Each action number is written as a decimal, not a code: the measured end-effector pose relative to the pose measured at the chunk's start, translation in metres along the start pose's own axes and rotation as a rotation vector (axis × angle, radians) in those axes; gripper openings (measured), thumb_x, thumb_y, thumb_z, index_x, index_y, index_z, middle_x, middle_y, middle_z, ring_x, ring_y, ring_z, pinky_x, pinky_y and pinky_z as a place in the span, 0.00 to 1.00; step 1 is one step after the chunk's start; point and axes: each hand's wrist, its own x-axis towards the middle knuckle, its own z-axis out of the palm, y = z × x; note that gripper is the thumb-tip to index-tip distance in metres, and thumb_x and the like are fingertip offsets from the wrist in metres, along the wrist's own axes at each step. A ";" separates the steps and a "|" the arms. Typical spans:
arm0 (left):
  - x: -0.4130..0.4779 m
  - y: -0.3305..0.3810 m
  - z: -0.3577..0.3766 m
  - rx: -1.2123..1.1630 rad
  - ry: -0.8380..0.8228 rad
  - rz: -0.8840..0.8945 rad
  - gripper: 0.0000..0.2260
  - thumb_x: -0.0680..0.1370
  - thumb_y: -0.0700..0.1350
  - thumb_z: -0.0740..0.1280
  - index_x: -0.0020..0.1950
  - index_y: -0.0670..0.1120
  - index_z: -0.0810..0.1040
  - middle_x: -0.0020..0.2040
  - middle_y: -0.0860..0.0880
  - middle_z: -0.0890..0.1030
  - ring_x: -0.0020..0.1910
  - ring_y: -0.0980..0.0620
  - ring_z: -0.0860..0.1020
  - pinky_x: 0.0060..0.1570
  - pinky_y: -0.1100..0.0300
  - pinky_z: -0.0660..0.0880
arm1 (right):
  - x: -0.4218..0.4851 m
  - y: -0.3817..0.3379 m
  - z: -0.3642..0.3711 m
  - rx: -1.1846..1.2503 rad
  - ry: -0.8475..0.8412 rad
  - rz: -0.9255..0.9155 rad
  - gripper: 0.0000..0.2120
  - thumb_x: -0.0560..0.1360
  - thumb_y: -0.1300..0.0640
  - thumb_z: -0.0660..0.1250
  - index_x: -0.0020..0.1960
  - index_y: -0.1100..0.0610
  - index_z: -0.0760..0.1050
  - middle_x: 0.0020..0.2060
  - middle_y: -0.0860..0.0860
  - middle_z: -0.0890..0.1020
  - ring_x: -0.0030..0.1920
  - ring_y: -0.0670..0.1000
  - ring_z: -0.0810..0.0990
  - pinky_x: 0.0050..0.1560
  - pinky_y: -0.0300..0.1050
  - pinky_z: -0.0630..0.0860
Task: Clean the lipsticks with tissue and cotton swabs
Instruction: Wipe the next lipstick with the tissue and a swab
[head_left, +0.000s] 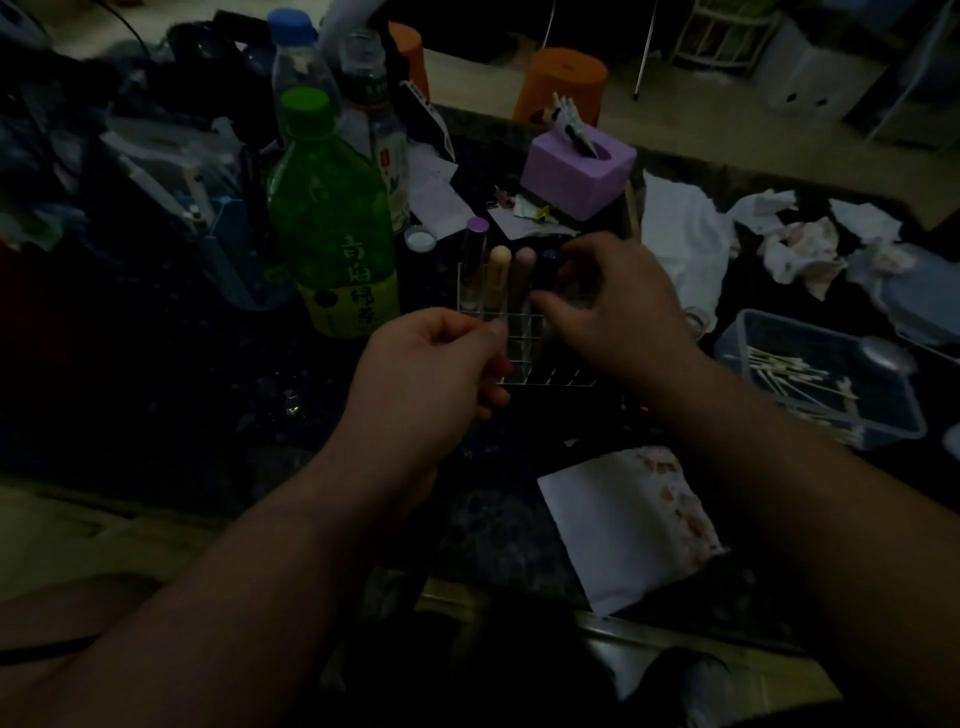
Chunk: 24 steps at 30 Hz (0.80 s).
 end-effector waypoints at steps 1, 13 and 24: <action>0.001 0.000 0.000 -0.002 0.001 0.000 0.10 0.80 0.46 0.69 0.41 0.43 0.80 0.36 0.46 0.84 0.32 0.50 0.81 0.34 0.56 0.77 | 0.007 -0.001 0.000 -0.004 0.030 0.034 0.24 0.72 0.45 0.72 0.64 0.51 0.73 0.52 0.48 0.76 0.53 0.48 0.73 0.50 0.41 0.70; -0.001 0.002 0.002 0.013 -0.033 0.000 0.10 0.80 0.45 0.69 0.39 0.44 0.80 0.34 0.49 0.83 0.33 0.50 0.80 0.34 0.57 0.77 | 0.035 0.000 0.016 -0.062 -0.041 0.082 0.12 0.73 0.53 0.68 0.56 0.50 0.77 0.54 0.51 0.82 0.53 0.53 0.79 0.52 0.50 0.78; -0.004 0.004 0.004 0.207 -0.094 0.059 0.02 0.76 0.45 0.73 0.47 0.49 0.82 0.39 0.52 0.85 0.36 0.57 0.83 0.34 0.66 0.78 | -0.026 -0.035 -0.065 0.254 0.259 -0.010 0.22 0.74 0.55 0.72 0.65 0.53 0.71 0.50 0.43 0.76 0.45 0.37 0.76 0.45 0.22 0.69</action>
